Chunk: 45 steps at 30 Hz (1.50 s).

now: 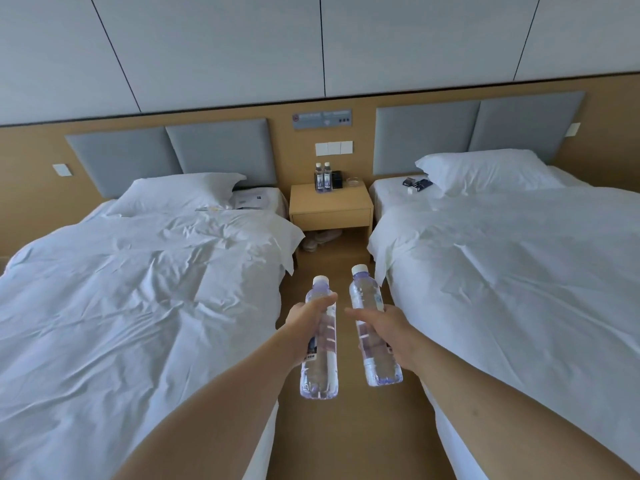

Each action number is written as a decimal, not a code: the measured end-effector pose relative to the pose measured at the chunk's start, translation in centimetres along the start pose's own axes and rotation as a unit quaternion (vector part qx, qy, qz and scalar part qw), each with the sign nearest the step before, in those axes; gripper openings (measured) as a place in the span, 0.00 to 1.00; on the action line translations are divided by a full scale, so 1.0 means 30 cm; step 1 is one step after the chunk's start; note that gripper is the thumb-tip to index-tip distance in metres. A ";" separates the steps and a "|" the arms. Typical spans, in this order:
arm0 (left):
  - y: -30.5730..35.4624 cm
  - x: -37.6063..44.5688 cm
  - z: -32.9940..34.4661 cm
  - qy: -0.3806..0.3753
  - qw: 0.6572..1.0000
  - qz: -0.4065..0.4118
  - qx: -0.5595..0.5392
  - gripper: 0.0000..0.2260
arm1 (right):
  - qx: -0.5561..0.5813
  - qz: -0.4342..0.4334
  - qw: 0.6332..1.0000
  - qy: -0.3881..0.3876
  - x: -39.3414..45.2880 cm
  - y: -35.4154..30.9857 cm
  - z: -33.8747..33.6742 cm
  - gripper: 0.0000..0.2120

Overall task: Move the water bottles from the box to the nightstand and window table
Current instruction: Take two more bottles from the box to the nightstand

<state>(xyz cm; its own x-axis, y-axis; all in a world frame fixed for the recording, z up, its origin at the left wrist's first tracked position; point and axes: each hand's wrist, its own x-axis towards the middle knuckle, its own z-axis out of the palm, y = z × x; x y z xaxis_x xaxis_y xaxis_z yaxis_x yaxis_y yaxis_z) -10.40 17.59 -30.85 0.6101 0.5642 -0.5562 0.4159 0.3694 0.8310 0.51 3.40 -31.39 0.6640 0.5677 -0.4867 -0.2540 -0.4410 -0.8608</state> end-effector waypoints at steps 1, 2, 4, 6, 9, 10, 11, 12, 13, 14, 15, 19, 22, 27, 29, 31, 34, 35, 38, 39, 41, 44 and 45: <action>0.025 0.052 0.005 -0.004 1.000 -0.006 0.002 0.30 | -0.001 0.001 1.000 -0.004 0.051 -0.019 -0.002 0.28; 0.048 0.095 0.007 -0.008 1.000 -0.009 0.009 0.30 | -0.004 0.001 1.000 -0.008 0.094 -0.035 -0.002 0.29; 0.101 0.207 0.007 -0.013 1.000 -0.011 0.015 0.28 | -0.008 0.002 1.000 -0.014 0.201 -0.071 0.002 0.30; 0.165 0.346 0.003 -0.010 1.000 -0.011 0.018 0.28 | -0.009 0.006 1.000 -0.008 0.335 -0.117 0.008 0.30; 0.275 0.566 -0.013 -0.005 1.000 -0.014 0.023 0.28 | -0.011 0.013 1.000 0.005 0.541 -0.208 0.024 0.31; 0.319 0.638 -0.021 -0.005 1.000 -0.018 0.022 0.28 | -0.010 0.015 1.000 0.011 0.607 -0.243 0.027 0.31; 0.364 0.709 -0.030 -0.004 1.000 -0.022 0.018 0.28 | -0.006 0.017 1.000 0.019 0.672 -0.280 0.029 0.30; 0.408 0.777 -0.040 -0.001 1.000 -0.027 0.015 0.28 | -0.002 0.019 0.999 0.027 0.736 -0.319 0.028 0.30; 0.450 0.835 -0.049 0.001 0.999 -0.034 0.013 0.27 | 0.002 0.024 0.999 0.034 0.794 -0.359 0.028 0.30; 0.491 0.885 -0.059 0.000 0.999 -0.038 0.012 0.27 | 0.006 0.030 0.999 0.039 0.849 -0.400 0.030 0.30; 0.533 0.935 -0.070 -0.005 0.999 -0.038 0.014 0.28 | 0.007 0.033 0.999 0.040 0.904 -0.442 0.034 0.30; 0.703 1.150 -0.109 -0.013 0.999 -0.029 0.013 0.33 | 0.062 0.044 0.996 0.043 1.102 -0.623 0.052 0.32; 0.789 1.295 -0.109 -0.008 0.999 -0.041 0.018 0.32 | 0.118 0.068 0.990 0.040 1.244 -0.705 0.048 0.37; 0.899 1.577 -0.079 0.003 0.999 -0.045 0.022 0.30 | 0.117 0.080 0.989 0.038 1.537 -0.792 0.014 0.37; 0.945 1.708 -0.057 0.015 0.999 -0.041 0.011 0.28 | 0.109 0.080 0.990 0.026 1.678 -0.832 -0.012 0.35; 0.999 1.843 -0.032 0.034 0.998 -0.044 0.011 0.27 | 0.107 0.080 0.991 0.013 1.830 -0.875 -0.046 0.34; 1.094 2.035 0.012 0.058 0.997 -0.052 0.003 0.27 | 0.116 0.087 0.989 0.001 2.039 -0.958 -0.114 0.33; 1.128 2.096 0.028 0.065 0.996 -0.056 0.000 0.27 | 0.116 0.089 0.989 -0.002 2.103 -0.986 -0.139 0.32; 1.238 2.242 0.071 0.085 0.995 -0.060 -0.003 0.28 | 0.103 0.093 0.990 -0.013 2.264 -1.068 -0.203 0.32; 1.275 2.286 0.086 0.088 0.994 -0.059 -0.004 0.28 | 0.099 0.091 0.991 -0.015 2.318 -1.096 -0.224 0.32; 1.345 2.366 0.109 0.095 0.994 -0.057 -0.001 0.28 | 0.096 0.091 0.991 -0.020 2.426 -1.143 -0.256 0.34; 1.408 2.433 0.123 0.086 0.995 -0.056 0.011 0.27 | 0.108 0.091 0.989 -0.038 2.533 -1.191 -0.275 0.32; 1.428 2.481 0.127 0.087 0.995 -0.050 0.019 0.26 | 0.102 0.095 0.989 -0.046 2.593 -1.206 -0.283 0.31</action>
<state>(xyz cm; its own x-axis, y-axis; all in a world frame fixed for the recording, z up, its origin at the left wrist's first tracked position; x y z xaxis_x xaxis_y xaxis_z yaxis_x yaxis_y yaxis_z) 55.39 72.60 -36.68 0.4394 0.6466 -0.6235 0.4955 0.4045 0.7687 67.32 57.60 -36.86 0.5263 0.5528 -0.6461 -0.5111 -0.4016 -0.7599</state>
